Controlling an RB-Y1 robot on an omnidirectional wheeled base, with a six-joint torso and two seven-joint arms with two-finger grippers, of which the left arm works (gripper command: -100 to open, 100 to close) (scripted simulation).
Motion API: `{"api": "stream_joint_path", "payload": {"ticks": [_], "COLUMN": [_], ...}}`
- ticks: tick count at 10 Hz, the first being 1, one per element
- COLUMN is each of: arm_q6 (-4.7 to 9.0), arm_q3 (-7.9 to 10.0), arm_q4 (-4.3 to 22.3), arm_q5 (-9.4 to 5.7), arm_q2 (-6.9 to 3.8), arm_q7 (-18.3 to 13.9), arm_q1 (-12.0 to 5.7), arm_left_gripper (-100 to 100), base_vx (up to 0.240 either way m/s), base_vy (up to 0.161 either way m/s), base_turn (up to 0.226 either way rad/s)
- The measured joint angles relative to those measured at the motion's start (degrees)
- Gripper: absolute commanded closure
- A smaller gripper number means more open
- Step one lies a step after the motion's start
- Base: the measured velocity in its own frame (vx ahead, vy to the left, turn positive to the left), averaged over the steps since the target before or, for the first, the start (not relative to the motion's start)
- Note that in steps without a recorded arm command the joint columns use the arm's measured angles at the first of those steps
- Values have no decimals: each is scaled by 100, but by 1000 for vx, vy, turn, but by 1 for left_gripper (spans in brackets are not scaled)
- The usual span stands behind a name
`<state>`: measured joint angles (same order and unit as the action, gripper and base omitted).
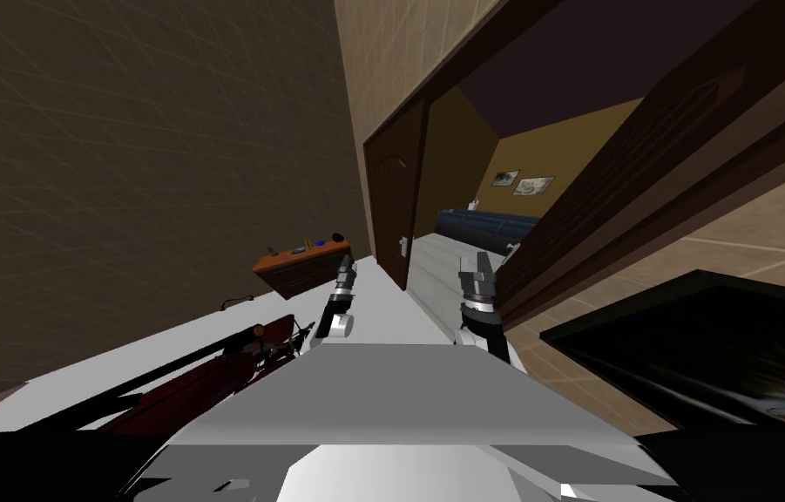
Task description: Push the door open
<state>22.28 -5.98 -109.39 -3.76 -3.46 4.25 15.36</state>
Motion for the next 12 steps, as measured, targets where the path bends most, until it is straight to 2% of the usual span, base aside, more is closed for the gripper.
{"api": "stream_joint_path", "payload": {"ticks": [9,12], "arm_q6": [-2,44], "arm_q3": [-384,-539], "arm_q4": [1090,1569], "arm_q5": [-239,-347], "arm_q2": [-97,-143], "arm_q7": [47,46], "arm_q1": [-696,-970], "arm_left_gripper": [-100,-100], "base_vx": [92,103], "base_vy": [64,85], "base_turn": [-91,-128]}}
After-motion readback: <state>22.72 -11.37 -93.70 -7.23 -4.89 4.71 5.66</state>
